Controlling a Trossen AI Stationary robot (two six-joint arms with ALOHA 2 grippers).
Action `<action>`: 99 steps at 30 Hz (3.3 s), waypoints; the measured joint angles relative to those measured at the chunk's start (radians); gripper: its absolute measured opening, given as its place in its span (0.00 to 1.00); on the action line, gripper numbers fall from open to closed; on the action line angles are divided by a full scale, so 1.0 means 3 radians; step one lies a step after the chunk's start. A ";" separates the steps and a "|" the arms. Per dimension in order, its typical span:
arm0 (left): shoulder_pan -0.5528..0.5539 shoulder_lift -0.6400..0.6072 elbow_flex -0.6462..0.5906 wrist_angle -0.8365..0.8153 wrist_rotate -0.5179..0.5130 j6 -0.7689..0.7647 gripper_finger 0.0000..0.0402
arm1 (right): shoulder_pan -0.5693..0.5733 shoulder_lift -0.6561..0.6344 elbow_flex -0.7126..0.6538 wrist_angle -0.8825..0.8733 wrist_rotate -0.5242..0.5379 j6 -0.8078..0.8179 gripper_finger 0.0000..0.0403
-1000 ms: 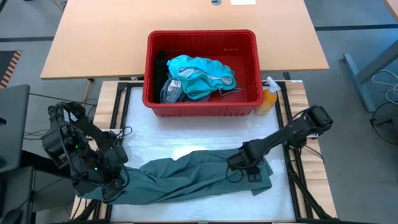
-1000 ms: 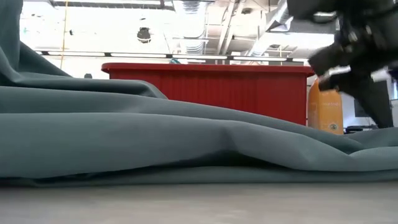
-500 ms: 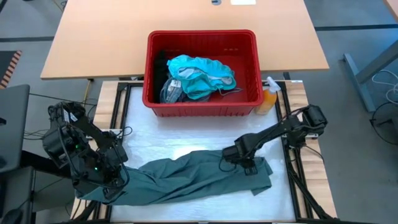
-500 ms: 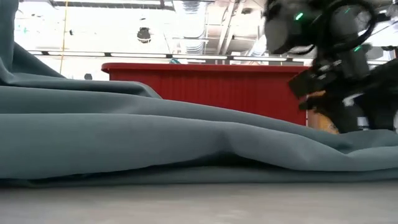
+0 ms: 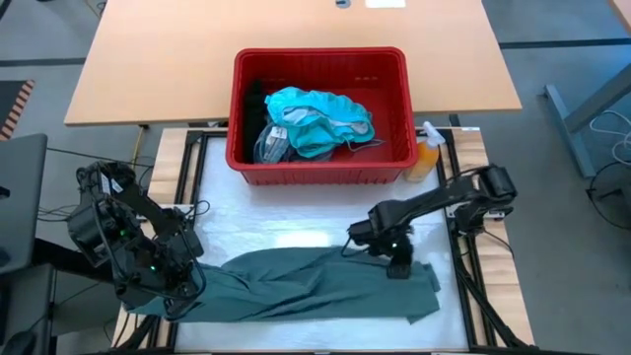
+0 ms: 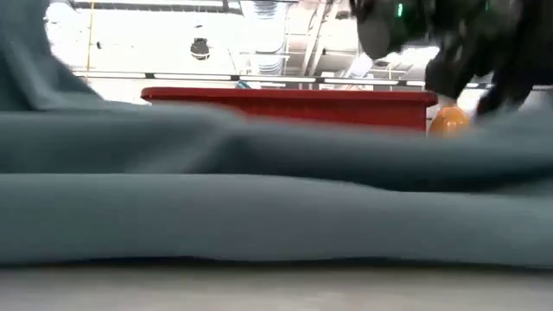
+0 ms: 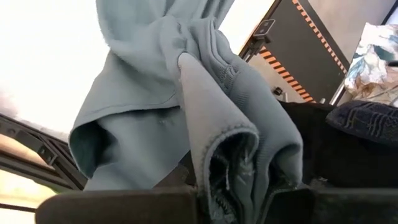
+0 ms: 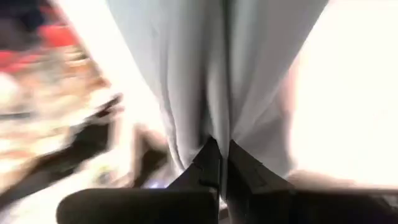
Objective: Fold Laundry from Bin
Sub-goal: Fold the light blue pants
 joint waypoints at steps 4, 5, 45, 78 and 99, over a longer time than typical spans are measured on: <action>0.0000 0.0000 0.0000 0.0000 -0.0015 0.0069 0.06 | 0.0234 -0.0211 0.0549 -0.0262 -0.0463 0.0547 0.05; 0.0000 0.0000 0.0000 -0.0001 -0.0015 0.0090 0.06 | 0.0291 -0.0260 0.0674 -0.0260 -0.0476 0.0611 0.05; -0.0201 -0.0224 0.0158 0.0004 -0.2003 0.0261 0.06 | -0.0797 -0.1322 -0.0713 0.1685 0.1197 0.0366 0.51; 0.0434 -0.0896 0.0006 -0.0003 -0.1036 0.1121 0.06 | 0.1249 -0.0712 -0.0907 0.0796 0.2564 0.1423 0.44; 0.0434 -0.1141 0.0006 -0.0002 -0.1133 0.1345 0.06 | 0.0216 -0.0419 0.1164 -0.0755 0.1630 0.0673 0.05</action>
